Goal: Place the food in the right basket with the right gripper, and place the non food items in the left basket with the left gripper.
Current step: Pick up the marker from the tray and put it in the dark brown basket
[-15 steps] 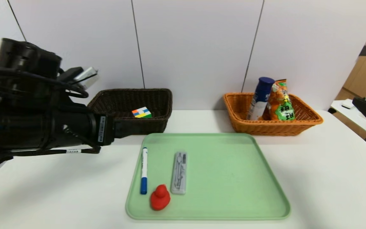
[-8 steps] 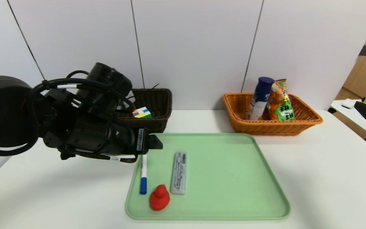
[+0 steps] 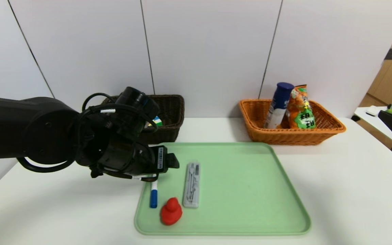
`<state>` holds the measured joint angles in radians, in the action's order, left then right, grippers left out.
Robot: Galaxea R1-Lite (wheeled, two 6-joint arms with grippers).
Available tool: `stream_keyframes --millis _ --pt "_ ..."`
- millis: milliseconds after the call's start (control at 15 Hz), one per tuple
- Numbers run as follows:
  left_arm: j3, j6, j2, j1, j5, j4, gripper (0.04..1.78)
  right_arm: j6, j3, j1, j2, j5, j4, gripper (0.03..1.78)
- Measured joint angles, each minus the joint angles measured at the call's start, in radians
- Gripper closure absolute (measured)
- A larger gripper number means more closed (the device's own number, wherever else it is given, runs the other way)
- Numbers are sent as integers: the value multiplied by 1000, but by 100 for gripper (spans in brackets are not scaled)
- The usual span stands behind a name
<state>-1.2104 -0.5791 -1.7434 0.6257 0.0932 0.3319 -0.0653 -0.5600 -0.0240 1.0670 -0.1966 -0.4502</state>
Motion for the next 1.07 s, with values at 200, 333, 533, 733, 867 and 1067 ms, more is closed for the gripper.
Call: stream_keyframes --millis 200,333,533,733,867,1067 --pt "9 -27 -28 0 -1 -48 13 -1 4 0 -8 0 0 12" --pt "9 -31 -36 0 -1 -48 13 -3 11 0 -10 0 1 12" --pt "27 -40 -48 1 -1 -48 13 -3 10 0 -10 1 -1 12" --pt "48 -43 -55 11 -1 -57 13 -3 6 0 -8 1 -1 12" --pt "56 -49 -63 13 -1 -72 13 -1 4 0 -8 1 0 12" --pt "65 -58 -73 26 -1 -74 13 0 5 0 -8 1 -1 12"
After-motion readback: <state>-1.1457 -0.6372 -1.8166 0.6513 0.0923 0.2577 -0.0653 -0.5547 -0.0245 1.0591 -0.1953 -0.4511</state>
